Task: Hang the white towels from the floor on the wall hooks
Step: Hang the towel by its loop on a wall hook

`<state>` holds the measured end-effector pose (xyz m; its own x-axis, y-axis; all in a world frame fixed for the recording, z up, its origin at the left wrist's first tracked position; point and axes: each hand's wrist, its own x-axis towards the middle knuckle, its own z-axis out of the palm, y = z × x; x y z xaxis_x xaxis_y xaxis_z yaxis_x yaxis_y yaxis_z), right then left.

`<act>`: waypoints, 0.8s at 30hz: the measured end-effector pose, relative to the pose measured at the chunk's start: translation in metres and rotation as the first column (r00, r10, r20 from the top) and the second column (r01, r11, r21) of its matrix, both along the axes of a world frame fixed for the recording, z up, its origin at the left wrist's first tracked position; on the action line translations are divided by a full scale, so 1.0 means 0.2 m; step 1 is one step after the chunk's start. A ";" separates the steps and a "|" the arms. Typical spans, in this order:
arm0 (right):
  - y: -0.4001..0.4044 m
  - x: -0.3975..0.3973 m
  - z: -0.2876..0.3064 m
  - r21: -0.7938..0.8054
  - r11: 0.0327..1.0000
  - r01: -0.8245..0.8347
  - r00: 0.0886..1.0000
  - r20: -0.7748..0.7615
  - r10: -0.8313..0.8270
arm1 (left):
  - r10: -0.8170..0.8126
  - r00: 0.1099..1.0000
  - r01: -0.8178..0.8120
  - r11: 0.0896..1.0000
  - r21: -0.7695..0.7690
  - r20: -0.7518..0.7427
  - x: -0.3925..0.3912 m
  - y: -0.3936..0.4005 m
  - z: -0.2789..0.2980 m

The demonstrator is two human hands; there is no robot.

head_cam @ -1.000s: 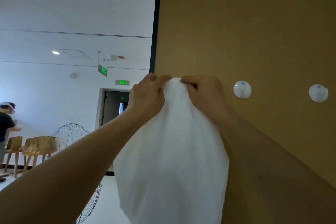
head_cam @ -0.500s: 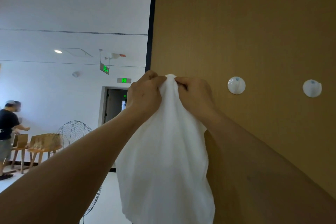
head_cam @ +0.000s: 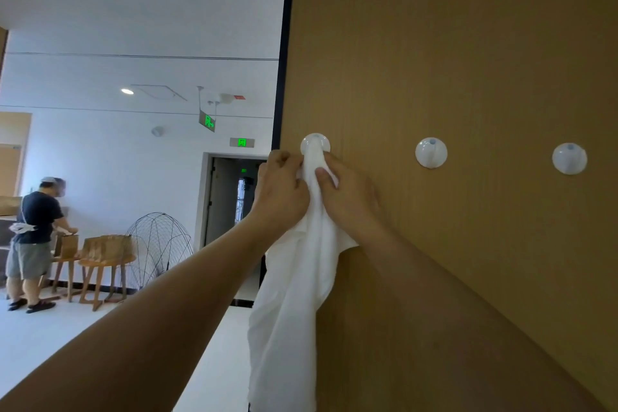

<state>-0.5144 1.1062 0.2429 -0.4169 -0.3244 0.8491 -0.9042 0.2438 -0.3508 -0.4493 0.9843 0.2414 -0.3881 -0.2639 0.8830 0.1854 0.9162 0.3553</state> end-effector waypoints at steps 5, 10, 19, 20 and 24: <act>0.03 0.02 -0.20 -0.004 0.888 0.460 0.850 -0.285 -0.442 | 0.372 0.924 -0.377 0.862 -0.340 -0.082 0.02 -0.06 -0.20; 0.03 0.09 -0.33 0.156 0.892 0.424 0.898 -0.200 -0.392 | 0.249 0.966 -0.220 0.929 -0.298 0.063 0.09 -0.04 -0.37; 0.17 0.33 -0.45 0.326 0.876 0.357 0.922 0.027 -0.386 | 0.020 0.967 0.042 0.971 -0.237 0.252 0.29 -0.10 -0.45; 0.19 0.36 -0.47 0.337 0.864 0.375 0.910 0.045 -0.412 | 0.030 0.963 0.040 0.968 -0.249 0.269 0.31 -0.11 -0.46; 0.27 0.53 -0.60 0.402 0.826 0.396 0.848 0.184 -0.496 | 0.025 0.940 0.092 0.941 -0.326 0.340 0.36 -0.14 -0.56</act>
<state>-0.4091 1.1592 0.1233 -0.7805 -0.2884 0.5546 -0.5472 0.7442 -0.3831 -0.3765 0.9555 0.1300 -0.6789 0.0402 0.7331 0.1425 0.9867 0.0778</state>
